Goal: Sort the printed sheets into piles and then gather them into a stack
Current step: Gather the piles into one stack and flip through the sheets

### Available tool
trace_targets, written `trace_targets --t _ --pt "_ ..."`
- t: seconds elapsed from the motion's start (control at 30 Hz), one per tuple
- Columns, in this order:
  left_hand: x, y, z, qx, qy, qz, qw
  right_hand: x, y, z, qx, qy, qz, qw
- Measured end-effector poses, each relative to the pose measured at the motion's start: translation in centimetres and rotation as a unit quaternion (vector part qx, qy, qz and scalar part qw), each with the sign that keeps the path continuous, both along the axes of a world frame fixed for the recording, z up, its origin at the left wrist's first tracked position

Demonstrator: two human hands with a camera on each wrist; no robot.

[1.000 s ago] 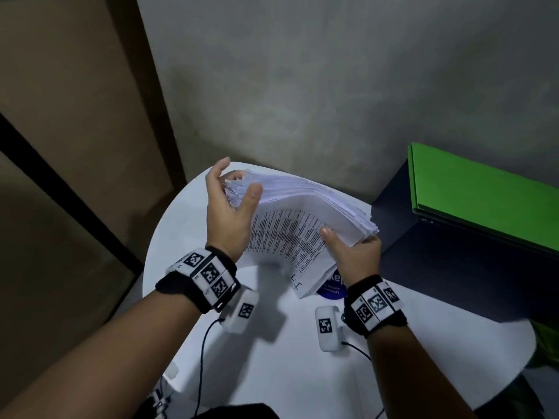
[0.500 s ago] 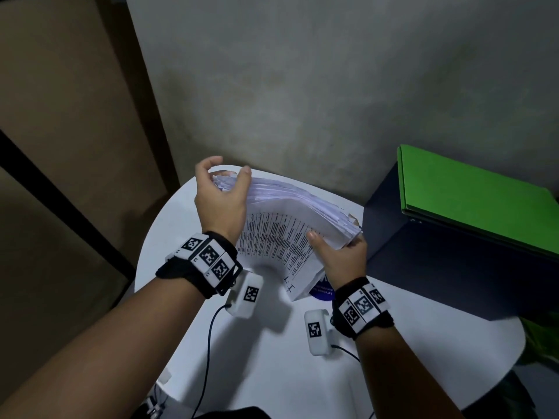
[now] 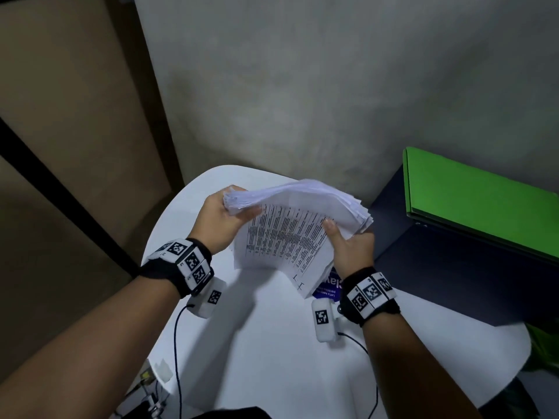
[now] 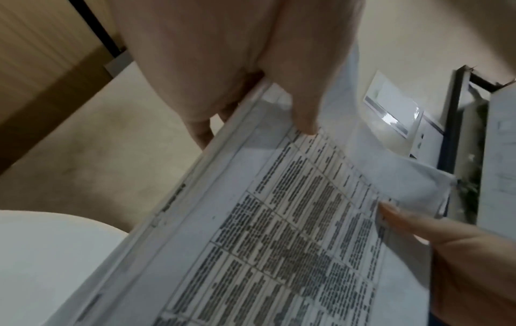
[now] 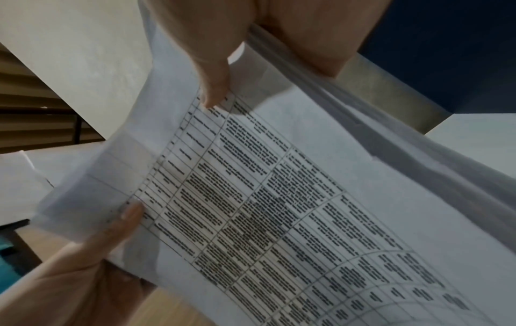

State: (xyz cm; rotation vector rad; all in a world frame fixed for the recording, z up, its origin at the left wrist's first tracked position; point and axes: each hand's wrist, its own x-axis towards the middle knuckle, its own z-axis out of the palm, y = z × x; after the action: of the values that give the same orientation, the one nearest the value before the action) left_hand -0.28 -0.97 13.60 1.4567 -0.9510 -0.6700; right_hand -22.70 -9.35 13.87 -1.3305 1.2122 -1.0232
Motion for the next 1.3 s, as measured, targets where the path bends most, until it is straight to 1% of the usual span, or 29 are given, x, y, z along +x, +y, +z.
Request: trace_targets --t 0.03,0.1,0.17,0.2,0.27,0.3,0.37,0.43,0.53,0.63,0.73,0.77,0.8,0.87,0.9,1.0,1.07,1.17,1.23,1.3 --pt "-0.2 0.0 0.2 -0.009 0.0 0.012 1.0 -0.1 -0.1 0.3 -0.001 -0.006 -0.002 1.0" --pt "-0.5 0.3 0.8 -0.042 0.03 0.034 0.998 -0.6 0.2 1.3 -0.011 -0.027 -0.008 1.0" --pt "-0.3 0.9 0.8 -0.062 0.051 0.034 0.996 -1.2 0.8 1.6 -0.042 -0.043 0.001 0.998" --pt "-0.3 1.1 0.7 -0.054 0.057 0.016 0.997 -1.4 1.0 1.6 -0.049 -0.042 0.002 0.998" --pt "-0.5 1.5 0.0 -0.009 0.075 -0.022 0.997 -1.4 1.4 1.5 -0.059 -0.052 -0.007 0.997" --pt "-0.5 1.5 -0.6 0.008 0.078 -0.026 0.997 -1.1 1.3 1.8 -0.064 -0.077 -0.02 0.995" --pt "-0.3 1.4 -1.2 0.014 0.07 -0.016 0.997 -0.3 0.8 2.4 -0.086 -0.121 -0.046 0.988" --pt "-0.1 1.3 -1.5 0.006 0.071 -0.006 0.997 0.8 0.6 3.5 -0.115 -0.114 -0.063 0.985" --pt "-0.2 1.2 -1.4 -0.003 0.072 0.015 0.997 1.6 -0.2 3.7 -0.13 -0.067 -0.102 0.984" --pt "-0.4 1.2 -1.3 -0.009 0.072 0.021 0.997 1.7 -0.8 3.5 -0.134 -0.075 -0.129 0.98" --pt "-0.4 0.9 -1.8 -0.001 0.062 0.018 0.998 2.0 -0.7 3.2 -0.151 -0.051 -0.115 0.981" --pt "-0.3 0.9 -1.9 0.003 0.065 0.018 0.998 1.9 -0.6 3.1 -0.147 -0.063 -0.115 0.98" --pt "-0.3 0.9 -1.9 0.007 0.065 0.017 0.998 1.7 -0.6 2.8 -0.137 -0.094 -0.104 0.981" --pt "-0.2 0.9 -2.2 0.018 0.059 0.014 0.998 0.6 -0.6 1.7 -0.096 -0.143 -0.061 0.983" --pt "-0.2 0.9 -2.2 0.025 0.059 0.012 0.998 0.1 -0.4 1.2 -0.077 -0.136 -0.04 0.987" --pt "-0.3 0.7 -1.6 0.047 0.072 0.021 0.996 -0.1 0.1 0.1 -0.019 -0.042 -0.011 0.999" --pt "-0.3 0.4 -0.9 0.044 0.072 0.036 0.996 0.0 -0.1 0.1 -0.019 -0.048 -0.015 0.999" --pt "-0.9 0.7 -0.5 0.001 0.081 0.068 0.994 -0.7 -0.2 0.5 -0.043 -0.076 -0.021 0.996" --pt "-1.9 1.4 -1.3 0.0 0.076 0.067 0.995 -1.1 0.3 0.2 -0.036 -0.074 -0.004 0.997" --pt "-2.7 2.0 -2.4 -0.001 0.075 0.049 0.996 -1.2 1.0 -0.5 -0.018 -0.067 0.016 0.997"
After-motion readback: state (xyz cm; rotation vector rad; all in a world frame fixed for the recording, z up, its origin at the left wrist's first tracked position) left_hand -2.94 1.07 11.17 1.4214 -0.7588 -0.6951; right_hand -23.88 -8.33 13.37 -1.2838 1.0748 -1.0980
